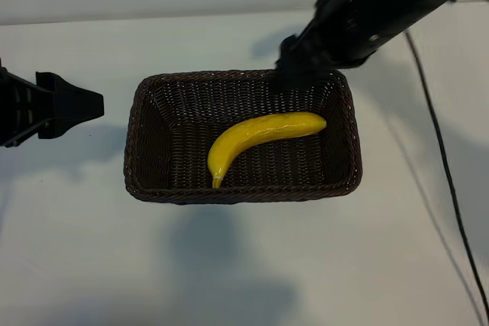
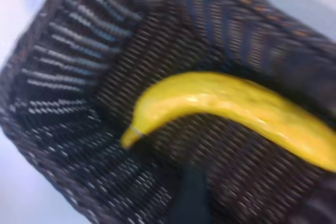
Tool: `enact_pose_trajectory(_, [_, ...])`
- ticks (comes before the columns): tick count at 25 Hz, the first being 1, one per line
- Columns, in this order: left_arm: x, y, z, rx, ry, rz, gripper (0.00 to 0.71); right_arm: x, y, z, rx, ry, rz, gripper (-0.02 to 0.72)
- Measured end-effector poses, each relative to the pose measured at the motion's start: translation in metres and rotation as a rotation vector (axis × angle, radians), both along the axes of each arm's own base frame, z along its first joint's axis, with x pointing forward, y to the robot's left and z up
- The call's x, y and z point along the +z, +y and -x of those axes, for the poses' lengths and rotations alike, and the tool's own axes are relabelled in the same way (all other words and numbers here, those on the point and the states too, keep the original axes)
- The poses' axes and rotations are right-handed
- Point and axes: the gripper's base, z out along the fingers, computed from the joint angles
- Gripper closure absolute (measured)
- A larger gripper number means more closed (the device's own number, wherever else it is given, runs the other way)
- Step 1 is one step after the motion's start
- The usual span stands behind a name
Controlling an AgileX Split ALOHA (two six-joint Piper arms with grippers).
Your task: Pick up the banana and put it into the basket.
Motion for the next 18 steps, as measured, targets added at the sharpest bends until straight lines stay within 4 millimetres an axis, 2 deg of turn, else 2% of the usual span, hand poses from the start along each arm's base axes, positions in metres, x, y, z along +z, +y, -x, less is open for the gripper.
enact_pose_trajectory(6, [0.001, 0.0, -0.001, 0.004, -0.011, -0.004, 0.1, 0.01, -0.018, 0.011, 0.0, 0.043, 0.103, 0.034])
enact_pose_trajectory(18, [0.001, 0.001, -0.001, 0.005, -0.014, -0.005, 0.1, 0.051, -0.03, 0.035, -0.005, -0.028, 0.064, 0.061])
